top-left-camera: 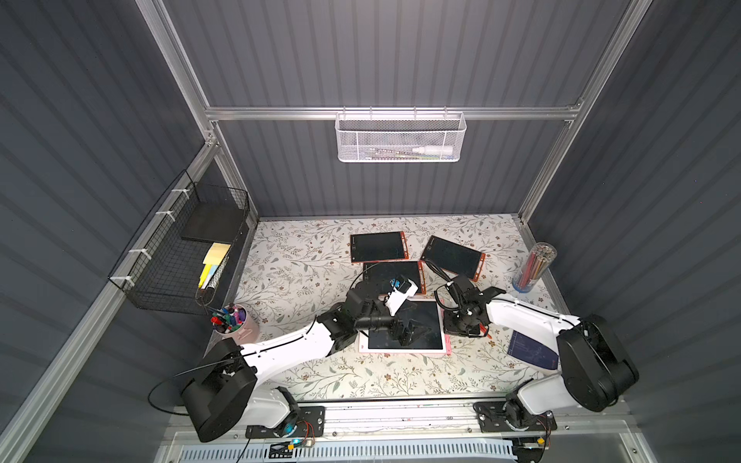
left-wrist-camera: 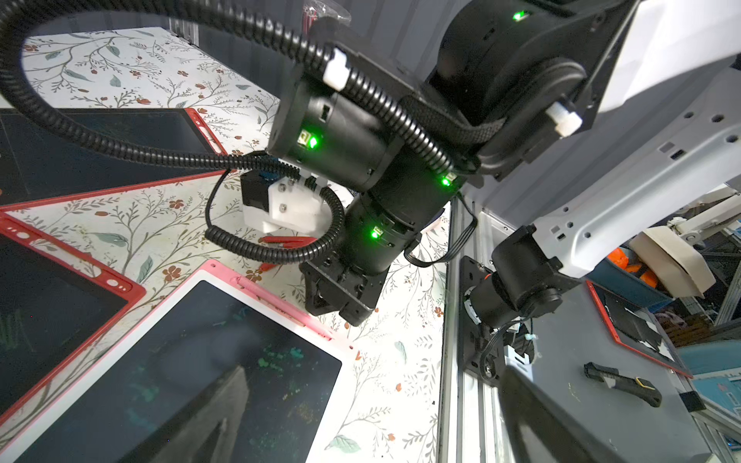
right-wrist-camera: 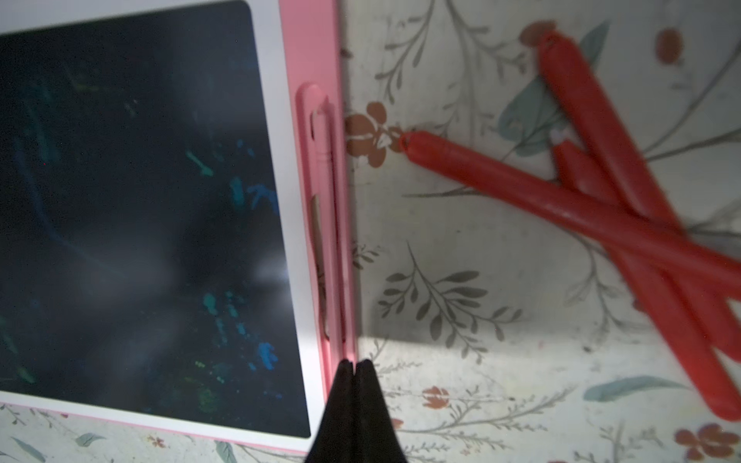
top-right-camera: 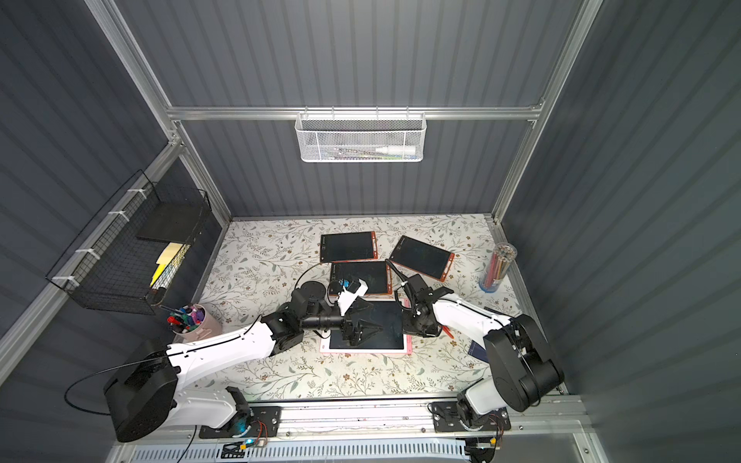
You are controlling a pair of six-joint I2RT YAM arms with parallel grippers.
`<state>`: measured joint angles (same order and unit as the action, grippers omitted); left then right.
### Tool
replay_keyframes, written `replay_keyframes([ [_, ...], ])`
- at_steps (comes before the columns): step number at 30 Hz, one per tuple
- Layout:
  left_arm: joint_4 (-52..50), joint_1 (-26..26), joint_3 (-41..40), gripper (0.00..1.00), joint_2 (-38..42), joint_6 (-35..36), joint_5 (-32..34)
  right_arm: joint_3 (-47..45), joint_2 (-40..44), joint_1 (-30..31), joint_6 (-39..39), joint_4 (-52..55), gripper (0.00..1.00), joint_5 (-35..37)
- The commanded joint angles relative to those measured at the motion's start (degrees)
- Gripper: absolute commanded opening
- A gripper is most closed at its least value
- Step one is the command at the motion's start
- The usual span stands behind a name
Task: Place the stylus back onto the writing tablet
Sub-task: Adjust the stylus on the writing tablet.
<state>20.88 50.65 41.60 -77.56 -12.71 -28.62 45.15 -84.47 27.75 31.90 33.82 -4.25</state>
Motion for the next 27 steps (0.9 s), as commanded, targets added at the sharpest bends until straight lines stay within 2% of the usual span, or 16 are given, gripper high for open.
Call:
replay_keyframes([
  [1, 1.35, 0.37, -0.56, 0.99, -0.65, 0.23, -1.01, -0.15, -0.90, -0.05, 0.23, -1.39, 0.01, -0.94],
  [18, 1.26, 0.36, -0.49, 0.99, -0.94, 0.14, -0.58, -0.41, -2.74, 0.03, 0.88, -2.68, 0.00, 0.09],
  [25, 1.26, 0.39, -0.56, 0.99, -1.05, 0.14, -0.56, 0.34, 0.35, 0.11, 0.49, 0.67, 0.00, -0.92],
  [27, 1.26, 0.30, -0.52, 0.99, -1.06, 0.14, -0.56, -0.33, 1.92, 0.60, 0.85, 1.20, 0.04, -0.98],
])
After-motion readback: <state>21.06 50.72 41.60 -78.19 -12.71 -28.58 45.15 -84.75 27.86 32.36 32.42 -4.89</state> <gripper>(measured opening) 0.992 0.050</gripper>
